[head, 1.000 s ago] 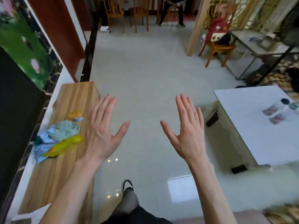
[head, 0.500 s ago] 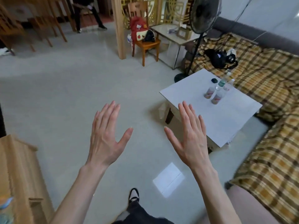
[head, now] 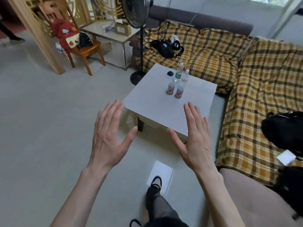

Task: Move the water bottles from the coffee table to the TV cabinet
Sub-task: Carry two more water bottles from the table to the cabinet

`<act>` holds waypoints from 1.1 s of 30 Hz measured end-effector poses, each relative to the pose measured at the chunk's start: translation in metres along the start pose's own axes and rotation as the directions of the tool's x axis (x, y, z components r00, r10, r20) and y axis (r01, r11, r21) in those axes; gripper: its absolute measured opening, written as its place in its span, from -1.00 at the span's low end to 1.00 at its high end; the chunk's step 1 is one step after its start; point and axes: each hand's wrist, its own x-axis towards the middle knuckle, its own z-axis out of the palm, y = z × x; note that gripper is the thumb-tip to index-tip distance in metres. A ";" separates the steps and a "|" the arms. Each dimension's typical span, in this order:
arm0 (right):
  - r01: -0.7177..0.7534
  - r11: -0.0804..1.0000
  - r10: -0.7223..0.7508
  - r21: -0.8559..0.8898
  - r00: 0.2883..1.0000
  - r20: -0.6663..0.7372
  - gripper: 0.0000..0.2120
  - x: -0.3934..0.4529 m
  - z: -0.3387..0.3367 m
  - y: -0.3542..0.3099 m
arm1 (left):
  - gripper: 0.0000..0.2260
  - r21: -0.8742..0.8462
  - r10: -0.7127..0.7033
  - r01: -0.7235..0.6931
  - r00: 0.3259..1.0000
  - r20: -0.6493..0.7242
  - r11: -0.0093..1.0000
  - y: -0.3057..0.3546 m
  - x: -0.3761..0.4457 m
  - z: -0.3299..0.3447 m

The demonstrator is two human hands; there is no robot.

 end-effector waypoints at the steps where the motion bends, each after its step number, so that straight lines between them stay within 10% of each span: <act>1: -0.025 1.000 0.025 -0.001 1.000 -0.007 -0.26 0.008 0.004 0.007 | -0.35 -0.018 0.013 -0.012 1.000 0.017 1.000 -0.002 0.013 0.010; 33: -0.276 0.960 0.268 -0.051 0.956 -0.119 -0.29 0.384 0.129 0.208 | -0.35 -0.114 0.151 -0.127 0.959 0.238 0.985 -0.064 0.420 0.285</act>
